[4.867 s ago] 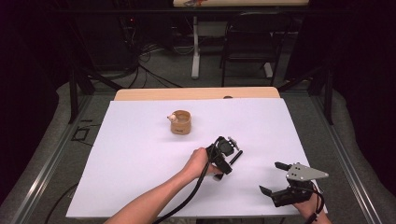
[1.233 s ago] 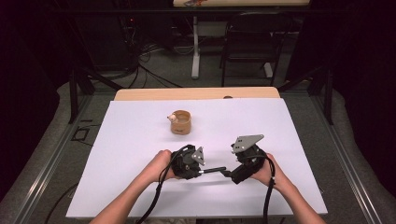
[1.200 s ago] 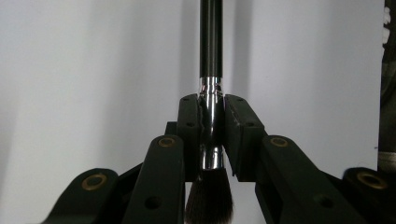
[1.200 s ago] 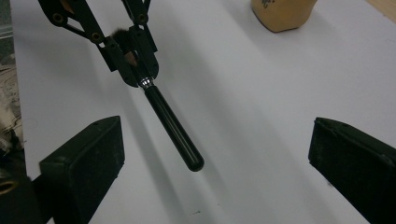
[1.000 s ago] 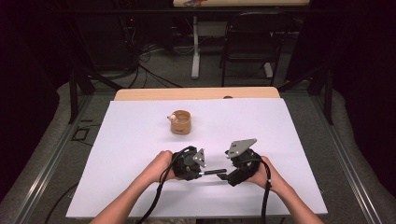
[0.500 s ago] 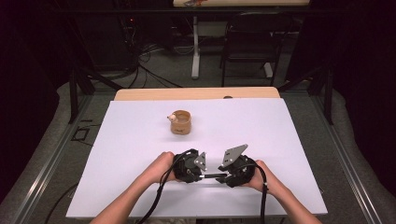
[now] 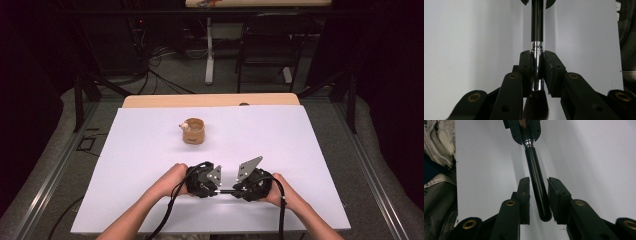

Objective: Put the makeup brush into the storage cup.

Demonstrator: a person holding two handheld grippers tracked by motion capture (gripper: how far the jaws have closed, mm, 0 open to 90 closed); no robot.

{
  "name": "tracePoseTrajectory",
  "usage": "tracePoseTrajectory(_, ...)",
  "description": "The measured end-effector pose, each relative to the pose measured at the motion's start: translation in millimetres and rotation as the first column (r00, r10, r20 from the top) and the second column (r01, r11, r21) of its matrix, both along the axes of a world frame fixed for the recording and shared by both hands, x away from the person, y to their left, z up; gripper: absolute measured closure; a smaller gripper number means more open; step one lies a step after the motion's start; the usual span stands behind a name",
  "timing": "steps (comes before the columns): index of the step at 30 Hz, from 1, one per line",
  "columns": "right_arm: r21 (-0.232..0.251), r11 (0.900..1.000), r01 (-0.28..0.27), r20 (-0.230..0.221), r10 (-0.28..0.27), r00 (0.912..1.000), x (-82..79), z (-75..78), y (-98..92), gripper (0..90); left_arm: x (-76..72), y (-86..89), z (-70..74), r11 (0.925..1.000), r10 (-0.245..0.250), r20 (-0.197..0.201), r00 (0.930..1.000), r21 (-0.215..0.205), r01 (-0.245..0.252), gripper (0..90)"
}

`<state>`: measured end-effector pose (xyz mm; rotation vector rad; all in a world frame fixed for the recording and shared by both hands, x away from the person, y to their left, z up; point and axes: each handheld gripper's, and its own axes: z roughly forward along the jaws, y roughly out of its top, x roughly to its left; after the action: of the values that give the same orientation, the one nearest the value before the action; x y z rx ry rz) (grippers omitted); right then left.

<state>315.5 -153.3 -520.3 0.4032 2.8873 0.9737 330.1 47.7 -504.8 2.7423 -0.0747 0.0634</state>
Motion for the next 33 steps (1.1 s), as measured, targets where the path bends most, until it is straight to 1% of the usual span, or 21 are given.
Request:
tracePoseTrajectory(1,0.000,1.000,-0.001,0.001,0.001,1.0000,0.0,-0.1,-0.5,74.5,-0.1,-0.4,-0.4,1.0000,-0.004,-0.001,1.0000,0.001,0.004,77.2)
tracePoseTrajectory(2,0.003,1.000,-0.005,-0.001,0.005,1.0000,0.6,-0.3,-0.8,74.7,-0.4,-1.1,-1.0,1.0000,-0.009,0.005,0.9999,0.003,0.009,77.2)
tracePoseTrajectory(5,-0.002,1.000,-0.004,-0.007,0.004,1.0000,0.8,-0.8,-0.9,74.2,-0.8,-1.1,-0.9,0.9999,-0.013,0.012,0.9998,-0.002,0.013,77.2)
tracePoseTrajectory(6,-0.013,1.000,0.005,-0.013,-0.005,0.9999,-0.1,-1.9,-0.4,73.1,-1.0,-1.1,-0.9,0.9999,-0.014,0.012,0.9998,-0.003,0.014,77.3)
tracePoseTrajectory(7,-0.011,1.000,-0.007,-0.005,0.007,1.0000,1.1,-2.5,-0.1,73.9,-1.6,-1.0,-1.1,0.9999,-0.014,0.015,0.9998,-0.006,0.014,77.2)
tracePoseTrajectory(9,-0.012,1.000,-0.005,-0.010,0.004,0.9999,0.1,-2.7,0.4,74.2,-1.8,-1.2,-1.2,0.9998,-0.020,0.019,0.9996,-0.002,0.020,77.2)
tracePoseTrajectory(10,-0.013,1.000,-0.016,-0.003,0.016,0.9999,0.7,-3.1,0.6,74.5,-2.2,-1.2,-1.5,0.9998,-0.019,0.018,0.9997,-0.002,0.019,77.2)
tracePoseTrajectory(13,-0.014,1.000,-0.019,-0.004,0.019,0.9998,0.4,-3.7,0.7,75.4,-2.6,-1.4,-1.9,0.9996,-0.027,0.025,0.9993,0.002,0.027,77.2)
tracePoseTrajectory(14,-0.013,0.999,-0.031,-0.007,0.031,0.9995,0.1,-3.7,0.6,76.6,-3.6,-1.4,-2.1,0.9990,-0.045,0.045,0.9980,0.007,0.044,77.1)
tracePoseTrajectory(15,-0.013,0.999,-0.031,-0.007,0.031,0.9995,0.1,-3.7,0.6,76.6,-3.6,-1.4,-2.1,0.9990,-0.045,0.045,0.9980,0.007,0.044,77.1)
tracePoseTrajectory(16,-0.009,0.999,-0.042,-0.006,0.042,0.9991,-0.3,-3.5,0.5,78.0,-4.6,-1.1,-2.9,0.9982,-0.059,0.061,0.9964,0.004,0.059,77.1)
tracePoseTrajectory(17,-0.007,0.999,-0.045,-0.013,0.045,0.9989,-1.3,-3.4,0.5,78.4,-4.5,0.2,-4.3,0.9973,-0.073,0.061,0.9955,0.003,0.073,77.1)
tracePoseTrajectory(18,-0.007,0.999,-0.045,-0.013,0.045,0.9989,-1.3,-3.4,0.5,78.4,-4.5,0.2,-4.3,0.9973,-0.073,0.061,0.9955,0.003,0.073,77.0)
tracePoseTrajectory(20,-0.014,0.998,-0.064,-0.017,0.064,0.9978,-1.7,-2.9,1.2,79.1,-4.2,1.0,-6.3,0.9967,-0.081,0.068,0.9944,-0.003,0.082,76.9)
tracePoseTrajectory(21,-0.007,0.998,-0.064,-0.016,0.064,0.9978,-1.9,-3.4,1.6,79.3,-3.8,1.1,-6.2,0.9961,-0.088,0.058,0.9944,0.003,0.088,76.9)
tracePoseTrajectory(23,-0.006,0.998,-0.066,-0.021,0.066,0.9976,-2.0,-3.5,1.7,79.3,-3.1,1.3,-6.3,0.9959,-0.091,0.053,0.9945,0.001,0.091,76.8)
tracePoseTrajectory(26,-0.010,0.998,-0.058,-0.029,0.058,0.9979,-2.9,-2.1,0.8,79.4,-1.8,2.3,-6.5,0.9954,-0.095,0.047,0.9944,-0.009,0.095,76.3)
tracePoseTrajectory(27,-0.002,0.998,-0.057,-0.026,0.057,0.9981,-3.2,-2.3,1.0,79.4,-0.9,3.0,-6.5,0.9958,-0.089,0.039,0.9953,-0.017,0.090,76.0)
tracePoseTrajectory(30,-0.004,0.998,-0.061,-0.018,0.061,0.9980,-3.1,-1.7,1.4,79.5,0.2,3.8,-6.3,0.9963,-0.081,0.028,0.9963,-0.027,0.082,75.3)
tracePoseTrajectory(32,-0.004,0.998,-0.067,-0.020,0.067,0.9976,-3.5,-1.5,1.6,79.5,2.0,4.3,-6.3,0.9969,-0.071,0.016,0.9973,-0.032,0.072,69.4)
tracePoseTrajectory(33,-0.008,0.998,-0.061,-0.019,0.061,0.9980,-5.1,-0.6,1.9,79.5,2.8,4.9,-6.1,0.9967,-0.071,0.014,0.9974,-0.038,0.072,63.4)
